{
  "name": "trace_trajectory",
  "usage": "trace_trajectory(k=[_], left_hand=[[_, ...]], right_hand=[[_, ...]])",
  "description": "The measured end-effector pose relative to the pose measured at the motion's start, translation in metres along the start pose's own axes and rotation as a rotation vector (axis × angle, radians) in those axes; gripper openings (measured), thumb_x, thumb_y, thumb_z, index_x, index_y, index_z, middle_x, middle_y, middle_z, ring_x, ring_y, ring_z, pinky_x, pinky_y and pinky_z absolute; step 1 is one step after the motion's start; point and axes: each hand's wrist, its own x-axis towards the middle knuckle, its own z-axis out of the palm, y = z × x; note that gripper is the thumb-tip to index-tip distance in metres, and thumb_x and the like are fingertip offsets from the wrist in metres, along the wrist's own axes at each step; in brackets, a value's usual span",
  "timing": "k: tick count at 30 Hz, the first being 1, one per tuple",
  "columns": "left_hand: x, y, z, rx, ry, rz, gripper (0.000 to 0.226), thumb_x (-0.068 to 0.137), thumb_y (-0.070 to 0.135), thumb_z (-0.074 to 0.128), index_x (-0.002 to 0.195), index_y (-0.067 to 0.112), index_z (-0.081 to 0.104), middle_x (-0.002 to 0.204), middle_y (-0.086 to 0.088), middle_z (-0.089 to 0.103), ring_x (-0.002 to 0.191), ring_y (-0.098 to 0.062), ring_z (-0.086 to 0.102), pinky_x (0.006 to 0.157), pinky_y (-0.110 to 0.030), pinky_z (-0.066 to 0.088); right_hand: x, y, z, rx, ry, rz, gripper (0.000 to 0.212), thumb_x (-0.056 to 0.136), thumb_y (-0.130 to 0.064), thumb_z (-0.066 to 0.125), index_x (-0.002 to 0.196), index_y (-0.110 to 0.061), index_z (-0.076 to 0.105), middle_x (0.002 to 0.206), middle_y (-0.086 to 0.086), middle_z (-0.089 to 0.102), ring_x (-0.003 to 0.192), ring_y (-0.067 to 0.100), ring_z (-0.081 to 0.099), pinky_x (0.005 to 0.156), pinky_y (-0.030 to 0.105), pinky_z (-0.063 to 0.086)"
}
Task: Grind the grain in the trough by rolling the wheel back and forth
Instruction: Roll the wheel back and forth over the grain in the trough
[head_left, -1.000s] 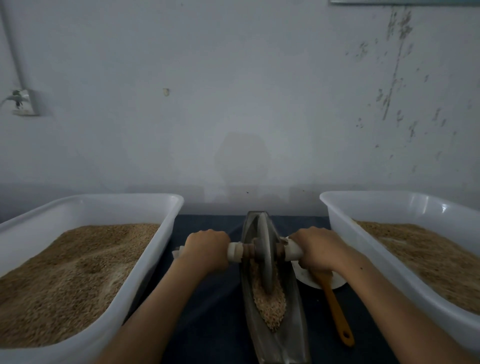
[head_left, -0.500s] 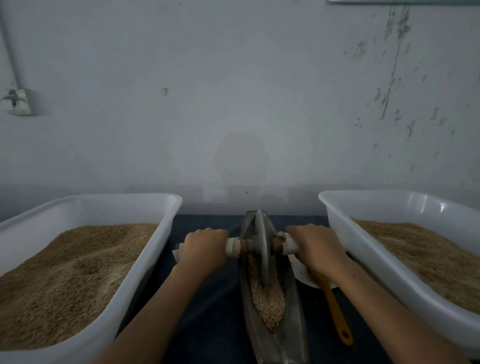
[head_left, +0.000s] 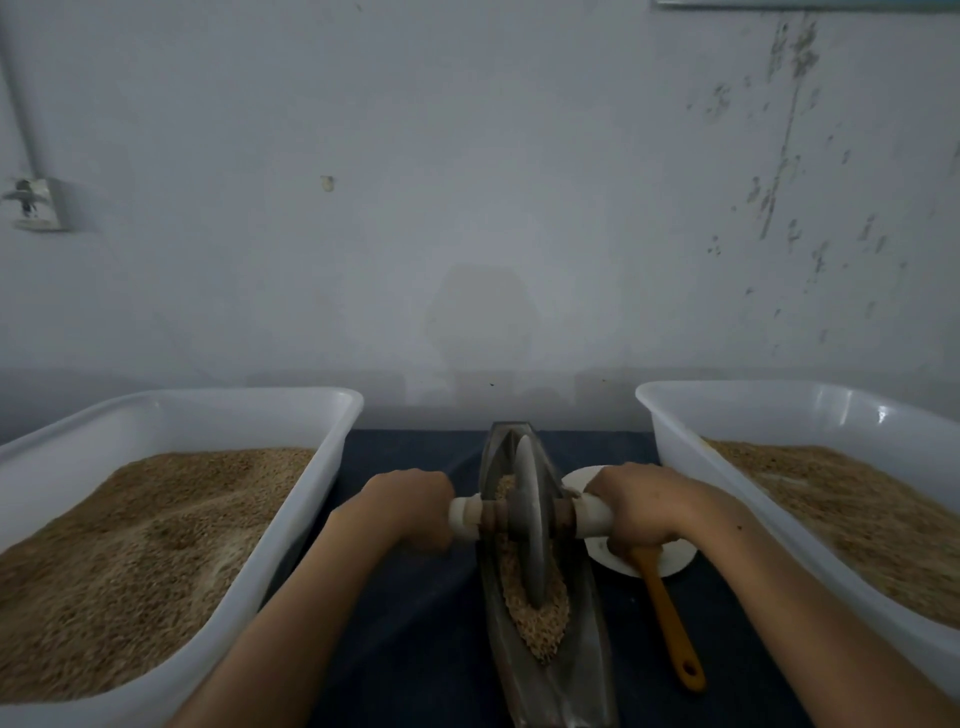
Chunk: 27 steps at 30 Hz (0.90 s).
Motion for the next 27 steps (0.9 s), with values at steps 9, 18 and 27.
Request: trace_trajectory(k=[9,18,27], left_hand=[[0.003,0.002,0.015,0.071,0.47,-0.011,0.012,0.088,0.035,0.057,0.094,0.026,0.052,0.092,0.006,0.061,0.074,-0.01,0.048,0.068,-0.027,0.036],[-0.001,0.0,0.0,-0.009,0.015,-0.008,0.025,0.083,0.025,0.066,0.106,0.017,0.059,0.103,-0.002,0.065,0.093,-0.018,0.061,0.087,-0.033,0.05],[0.001,0.0,0.002,-0.018,0.064,-0.016,0.022,0.082,0.028,0.067,0.1,0.019,0.059,0.095,0.0,0.063,0.085,-0.016,0.058,0.079,-0.031,0.047]], right_hand=[[0.011,-0.005,0.022,-0.06,0.531,-0.004,0.012,0.091,-0.017,0.052,0.1,-0.026,0.053,0.102,-0.002,0.064,0.095,0.019,0.06,0.072,0.028,0.036],[-0.001,-0.005,0.001,-0.065,0.141,0.001,0.032,0.084,-0.021,0.065,0.116,-0.022,0.059,0.108,0.002,0.064,0.096,0.018,0.061,0.082,0.03,0.048],[0.002,-0.004,0.004,-0.057,0.158,0.012,0.027,0.087,-0.021,0.063,0.113,-0.022,0.059,0.108,0.001,0.065,0.096,0.018,0.061,0.082,0.03,0.048]])
